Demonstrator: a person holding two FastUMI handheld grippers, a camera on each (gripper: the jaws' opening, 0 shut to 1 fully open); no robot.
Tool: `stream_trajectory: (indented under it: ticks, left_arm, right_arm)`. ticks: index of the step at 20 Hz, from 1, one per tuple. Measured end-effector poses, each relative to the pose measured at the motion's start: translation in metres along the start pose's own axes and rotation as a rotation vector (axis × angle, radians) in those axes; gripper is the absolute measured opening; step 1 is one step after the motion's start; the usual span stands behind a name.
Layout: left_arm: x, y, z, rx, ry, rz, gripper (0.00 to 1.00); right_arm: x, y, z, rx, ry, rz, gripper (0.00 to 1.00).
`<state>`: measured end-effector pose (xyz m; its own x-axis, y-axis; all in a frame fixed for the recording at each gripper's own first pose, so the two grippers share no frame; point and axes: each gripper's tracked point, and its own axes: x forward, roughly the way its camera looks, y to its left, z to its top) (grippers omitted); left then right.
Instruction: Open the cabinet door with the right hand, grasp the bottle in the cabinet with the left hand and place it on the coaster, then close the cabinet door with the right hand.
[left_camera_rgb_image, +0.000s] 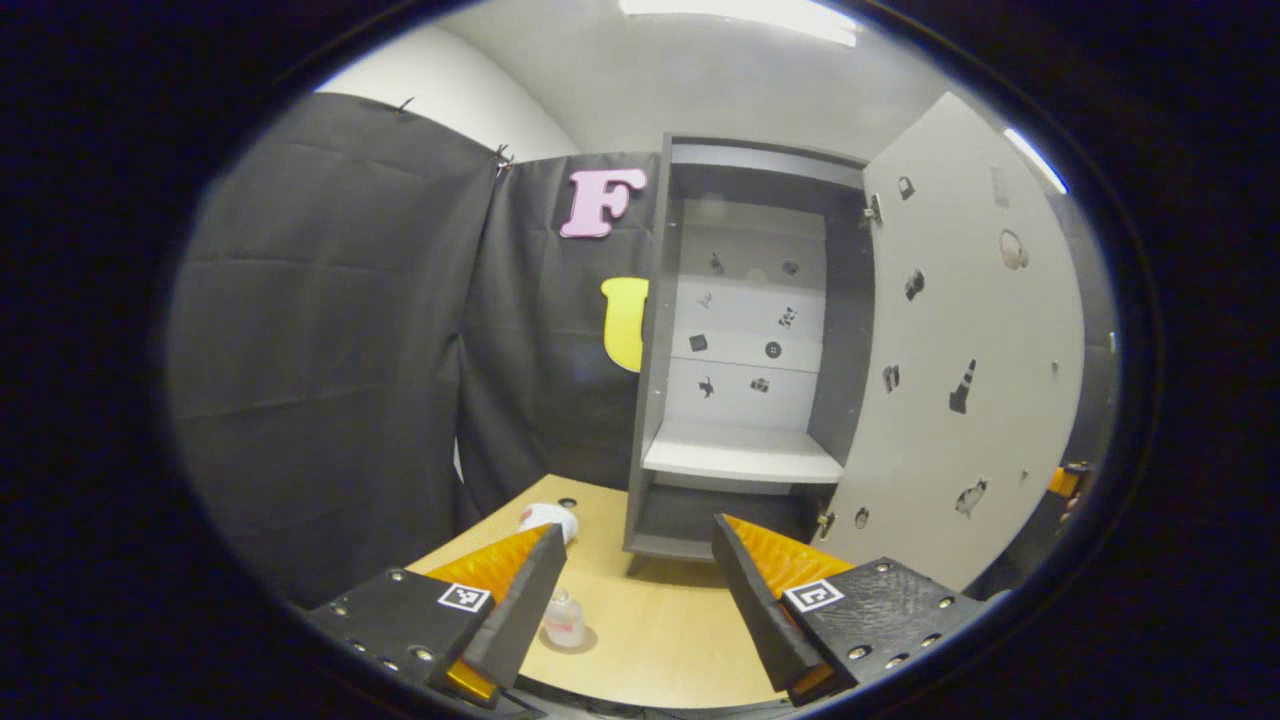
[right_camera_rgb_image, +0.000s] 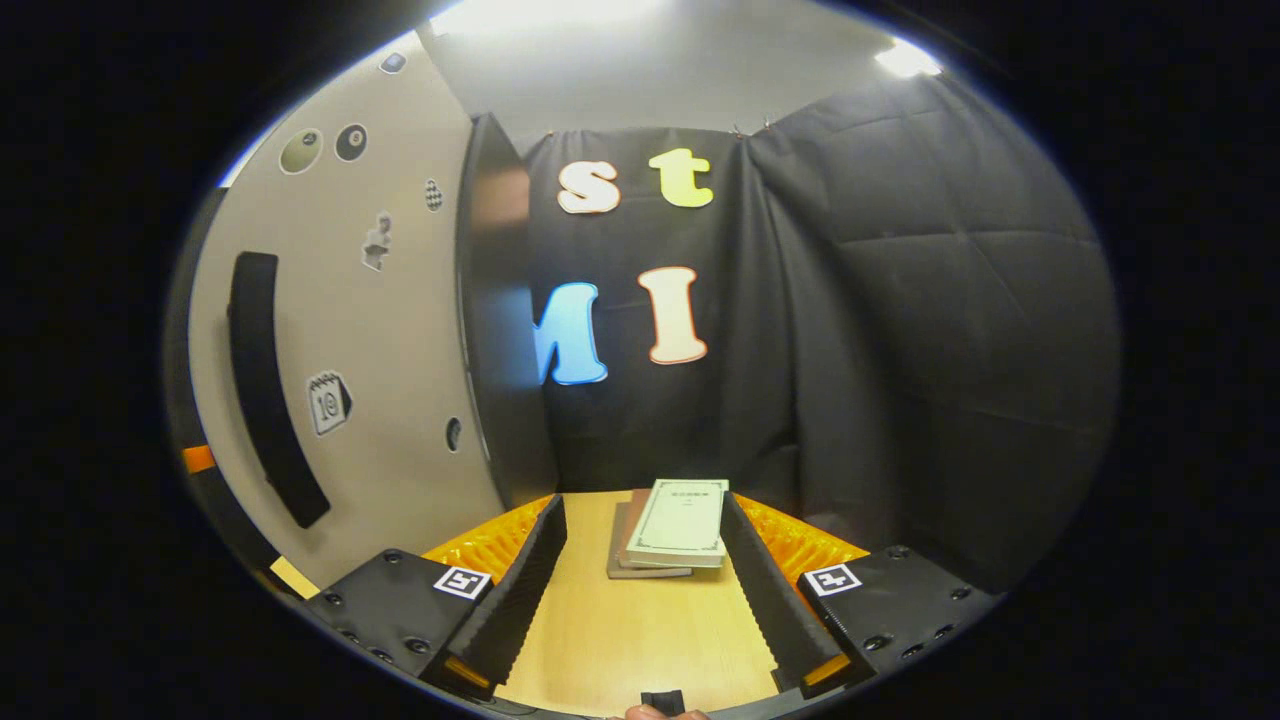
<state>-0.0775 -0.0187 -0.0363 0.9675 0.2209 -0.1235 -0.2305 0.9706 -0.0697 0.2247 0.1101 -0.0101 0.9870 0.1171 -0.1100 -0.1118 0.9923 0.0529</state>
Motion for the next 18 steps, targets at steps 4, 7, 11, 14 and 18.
stream_trajectory:
  ticks: [4,7,11,14,18]
  left_arm:
    - [-0.004,0.011,-0.004,-0.018,0.028,0.025,0.89]
    - [0.004,0.01,-0.003,-0.041,0.016,0.007,0.89]
    - [0.025,0.006,-0.006,-0.025,0.009,-0.075,0.89]
    - [0.039,0.015,-0.005,-0.027,0.008,-0.13,0.89]
    - [0.063,0.042,0.003,-0.026,-0.001,-0.158,0.89]
  right_arm:
    - [-0.003,0.037,0.021,-0.017,-0.029,0.101,0.98]
    - [-0.006,0.063,0.035,-0.018,-0.042,0.155,0.98]
    - [-0.01,0.083,0.049,-0.009,-0.066,0.158,0.92]
    - [-0.015,0.085,0.052,-0.014,-0.068,0.108,0.91]
    - [-0.017,0.085,0.047,0.026,-0.069,0.014,0.96]
